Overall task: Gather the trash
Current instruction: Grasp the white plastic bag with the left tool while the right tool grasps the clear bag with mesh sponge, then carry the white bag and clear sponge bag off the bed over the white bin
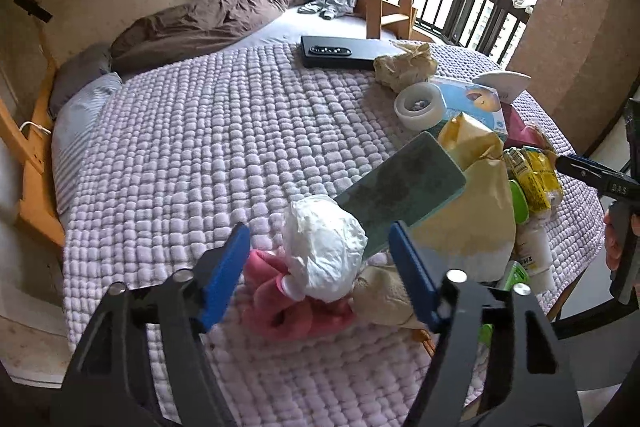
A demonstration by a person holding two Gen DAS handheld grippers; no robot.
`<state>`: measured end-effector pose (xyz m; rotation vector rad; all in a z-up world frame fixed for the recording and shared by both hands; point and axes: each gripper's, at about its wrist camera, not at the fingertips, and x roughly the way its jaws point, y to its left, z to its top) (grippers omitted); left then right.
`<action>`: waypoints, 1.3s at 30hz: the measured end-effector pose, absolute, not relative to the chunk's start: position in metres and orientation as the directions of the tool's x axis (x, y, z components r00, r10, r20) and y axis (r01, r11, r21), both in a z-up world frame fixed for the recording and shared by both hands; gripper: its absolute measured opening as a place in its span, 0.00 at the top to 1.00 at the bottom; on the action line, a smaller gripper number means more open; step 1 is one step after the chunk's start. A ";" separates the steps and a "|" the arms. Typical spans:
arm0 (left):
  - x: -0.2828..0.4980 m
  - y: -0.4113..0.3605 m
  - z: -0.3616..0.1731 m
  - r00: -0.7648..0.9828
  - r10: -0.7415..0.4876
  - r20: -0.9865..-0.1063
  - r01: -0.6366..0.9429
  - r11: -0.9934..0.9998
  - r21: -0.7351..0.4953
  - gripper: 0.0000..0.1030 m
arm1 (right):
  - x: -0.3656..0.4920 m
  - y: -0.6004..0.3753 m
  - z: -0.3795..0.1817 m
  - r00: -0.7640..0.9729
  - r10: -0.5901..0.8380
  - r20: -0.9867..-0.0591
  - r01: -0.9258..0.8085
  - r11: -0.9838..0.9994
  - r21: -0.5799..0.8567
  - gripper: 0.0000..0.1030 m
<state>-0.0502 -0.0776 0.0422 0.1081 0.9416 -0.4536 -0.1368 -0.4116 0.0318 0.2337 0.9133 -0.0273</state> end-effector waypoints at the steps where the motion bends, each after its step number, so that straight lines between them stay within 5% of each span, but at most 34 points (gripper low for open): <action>1: -0.049 -0.078 0.041 0.495 -0.335 -0.801 0.426 0.898 -0.112 0.38 | -0.134 -0.414 0.030 0.609 0.082 -0.789 0.125 0.972 0.198 0.12; 13: -0.041 -0.075 0.039 0.453 -0.378 -0.807 0.448 0.880 -0.160 0.60 | -0.112 -0.444 0.017 0.604 0.215 -0.768 0.171 0.905 0.388 0.24; 16: -0.041 -0.072 0.039 0.450 -0.383 -0.807 0.452 0.877 -0.164 0.60 | -0.110 -0.445 0.017 0.596 0.207 -0.776 0.167 0.913 0.372 0.33; 22: -0.045 -0.079 0.040 0.480 -0.342 -0.808 0.467 0.879 -0.095 0.62 | -0.111 -0.435 0.022 0.589 0.156 -0.793 0.108 0.957 0.268 0.67; 39: -0.051 -0.073 0.048 0.504 -0.348 -0.790 0.437 0.892 -0.114 0.67 | -0.130 -0.405 0.049 0.634 0.130 -0.763 0.017 0.983 0.181 0.72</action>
